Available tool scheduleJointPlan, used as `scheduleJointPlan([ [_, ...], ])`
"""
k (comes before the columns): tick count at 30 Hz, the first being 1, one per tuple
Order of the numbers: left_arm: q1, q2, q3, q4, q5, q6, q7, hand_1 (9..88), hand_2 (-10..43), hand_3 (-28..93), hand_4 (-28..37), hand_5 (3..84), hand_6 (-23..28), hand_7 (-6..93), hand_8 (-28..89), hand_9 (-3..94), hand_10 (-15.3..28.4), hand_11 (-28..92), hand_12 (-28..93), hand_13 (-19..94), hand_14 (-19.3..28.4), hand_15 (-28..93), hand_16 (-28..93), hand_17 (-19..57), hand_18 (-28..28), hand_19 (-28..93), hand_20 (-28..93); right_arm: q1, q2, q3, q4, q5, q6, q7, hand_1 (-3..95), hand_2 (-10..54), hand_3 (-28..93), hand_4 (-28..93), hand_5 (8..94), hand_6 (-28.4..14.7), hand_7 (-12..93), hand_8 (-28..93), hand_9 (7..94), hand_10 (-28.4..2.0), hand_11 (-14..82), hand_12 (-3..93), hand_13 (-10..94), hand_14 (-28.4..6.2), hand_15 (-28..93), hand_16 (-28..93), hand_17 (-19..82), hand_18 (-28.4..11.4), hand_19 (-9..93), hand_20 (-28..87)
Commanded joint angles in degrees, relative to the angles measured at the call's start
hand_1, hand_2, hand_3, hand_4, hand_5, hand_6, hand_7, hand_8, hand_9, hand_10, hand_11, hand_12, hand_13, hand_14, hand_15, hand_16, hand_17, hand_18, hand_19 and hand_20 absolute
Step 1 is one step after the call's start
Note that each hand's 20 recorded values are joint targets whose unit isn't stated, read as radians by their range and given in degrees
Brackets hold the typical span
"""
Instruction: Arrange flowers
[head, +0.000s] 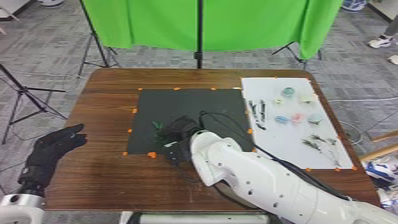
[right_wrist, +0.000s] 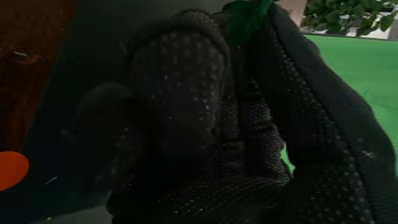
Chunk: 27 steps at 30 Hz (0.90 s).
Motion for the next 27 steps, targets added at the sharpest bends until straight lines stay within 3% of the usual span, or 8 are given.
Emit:
scheduleJointPlan([
  [1, 0.4, -0.65, 0.09, 0.29, 0.43, -0.66, -0.54, 31.6, 0.1, 63, -17.9, 47.8, 5.9, 11.7, -6, 48.6, 15.2, 19, 11, 40, 19.7, 23, -1, 11.3, 15.9, 23, 23, -0.6, 0.1, 0.1, -0.6, -0.7, -1.4, -0.7, 59.5, -9.5, 50, -2, 76.6, -7.0, 20, 20, 91.2, -13.8, 18.6, 29.6, 94, -2.6, 47, 18, 78, -3.7, 71, 45],
  [7, 0.2, -0.49, 0.12, 0.39, 0.52, -0.88, -0.76, 31.8, -0.2, 63, -17.9, 47.7, 5.9, 11.7, -6, 48.5, 15.2, 19, 11, 40, 19.7, 23, -1, 11.3, 15.8, 23, 23, -0.7, 0.2, 0.7, -0.6, -0.6, -2.2, -0.9, 57.6, -9.5, 47, 0, 74.4, -7.8, 17, 18, 89.5, -14.4, 18.1, 26.6, 94, -3.1, 45, 19, 77, -3.9, 70, 45],
  [12, 0.3, -0.62, 0.01, 0.36, 0.63, -1.09, -0.71, 32.0, -0.6, 63, -17.6, 47.7, 5.9, 11.8, -6, 48.5, 15.2, 19, 11, 40, 19.7, 23, -1, 11.1, 15.8, 22, 23, -0.9, 0.4, 0.8, -0.9, -0.8, -2.0, -1.1, 51.2, -9.5, 58, -5, 71.9, -7.6, 15, 11, 88.5, -15.4, 18.5, 22.5, 94, -3.2, 44, 19, 78, -4.0, 69, 47],
  [18, 0.3, -0.94, 0.12, 0.29, 0.73, -0.99, -0.69, 32.3, -0.9, 63, -17.4, 47.7, 5.7, 11.9, -6, 48.5, 15.1, 19, 11, 40, 19.6, 23, -1, 11.1, 15.8, 22, 23, -0.2, 1.9, 1.8, -1.3, -2.5, -2.4, -2.9, 49.4, -9.5, 60, -7, 70.1, -7.2, 16, 5, 87.2, -15.9, 18.8, 20.1, 94, -3.8, 43, 19, 77, -4.4, 68, 47],
  [27, 0.5, -0.45, -0.86, -0.03, 0.64, -1.48, -1.05, 32.4, -1.1, 62, -17.2, 47.6, 5.7, 12.0, -6, 48.4, 15.1, 19, 11, 40, 19.7, 23, -1, 11.0, 15.8, 22, 23, -3.2, 16.7, 17.1, -16.2, -15.3, -5.4, -12.6, 46.7, -9.5, 62, -8, 68.9, -5.7, 17, 2, 83.7, -15.4, 21.4, 19.7, 94, -4.8, 40, 23, 74, -6.2, 70, 48],
])
